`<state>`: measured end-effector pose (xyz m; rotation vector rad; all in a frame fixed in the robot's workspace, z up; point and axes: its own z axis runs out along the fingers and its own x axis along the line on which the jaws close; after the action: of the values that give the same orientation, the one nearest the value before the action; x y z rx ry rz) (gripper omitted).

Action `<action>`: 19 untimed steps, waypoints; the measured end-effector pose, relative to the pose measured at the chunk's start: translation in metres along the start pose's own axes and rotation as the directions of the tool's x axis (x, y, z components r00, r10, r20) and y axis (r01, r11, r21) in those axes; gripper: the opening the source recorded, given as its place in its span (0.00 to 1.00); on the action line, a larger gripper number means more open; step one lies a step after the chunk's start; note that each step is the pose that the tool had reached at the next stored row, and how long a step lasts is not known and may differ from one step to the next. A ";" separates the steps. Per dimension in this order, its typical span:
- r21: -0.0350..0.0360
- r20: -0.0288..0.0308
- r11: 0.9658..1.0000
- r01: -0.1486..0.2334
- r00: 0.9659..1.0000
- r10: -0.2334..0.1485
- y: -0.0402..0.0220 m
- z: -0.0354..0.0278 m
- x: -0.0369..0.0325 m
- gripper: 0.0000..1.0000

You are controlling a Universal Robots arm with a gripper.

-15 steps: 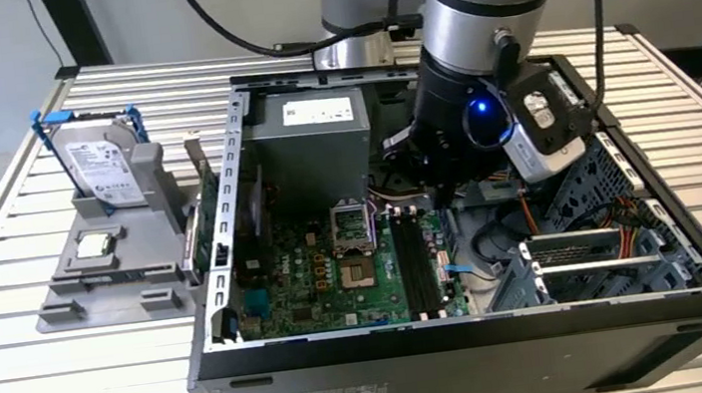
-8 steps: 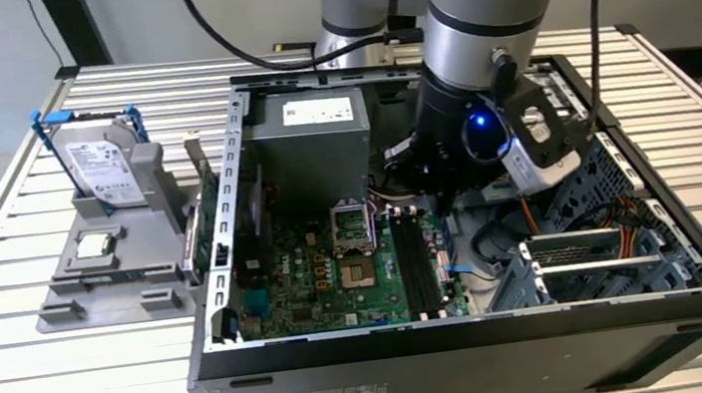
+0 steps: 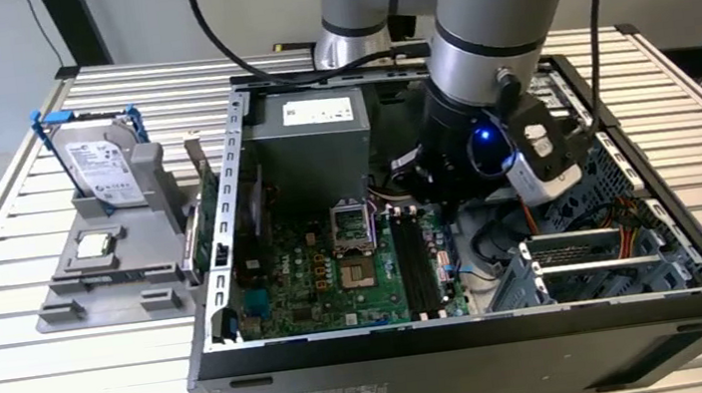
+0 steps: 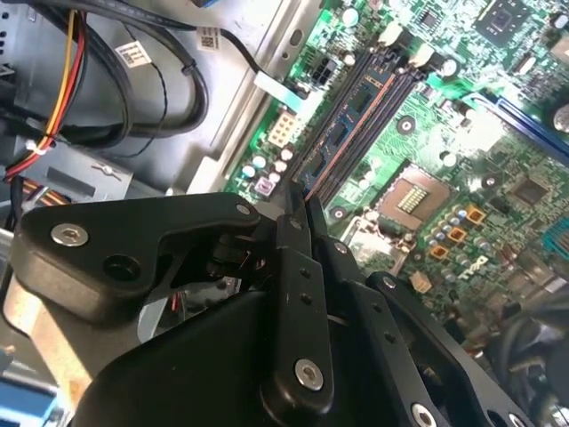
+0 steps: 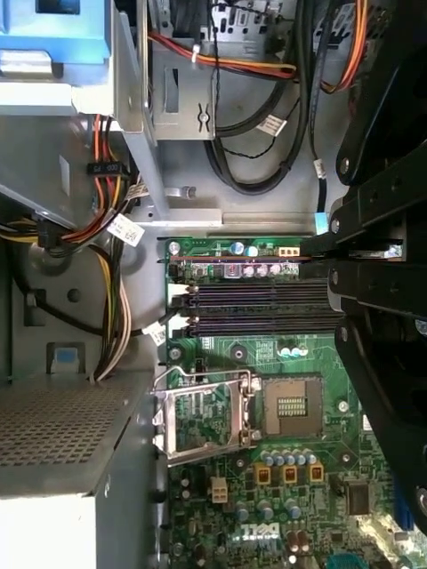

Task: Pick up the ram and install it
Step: 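Insert the ram into the slot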

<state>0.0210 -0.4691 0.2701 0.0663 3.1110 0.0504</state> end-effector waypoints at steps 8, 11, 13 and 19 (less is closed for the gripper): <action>0.000 0.000 1.000 0.002 1.000 -0.002 -0.0005 0.0146 0.0004 0.00; 0.000 -0.001 1.000 0.002 1.000 -0.002 -0.0006 0.0185 0.0006 0.00; 0.000 -0.001 1.000 0.002 1.000 -0.002 -0.0006 0.0185 0.0005 0.00; 0.000 -0.001 1.000 0.000 1.000 0.000 -0.0014 0.0231 0.0052 0.00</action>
<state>0.0165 -0.4696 0.2467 0.0656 3.1117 0.0500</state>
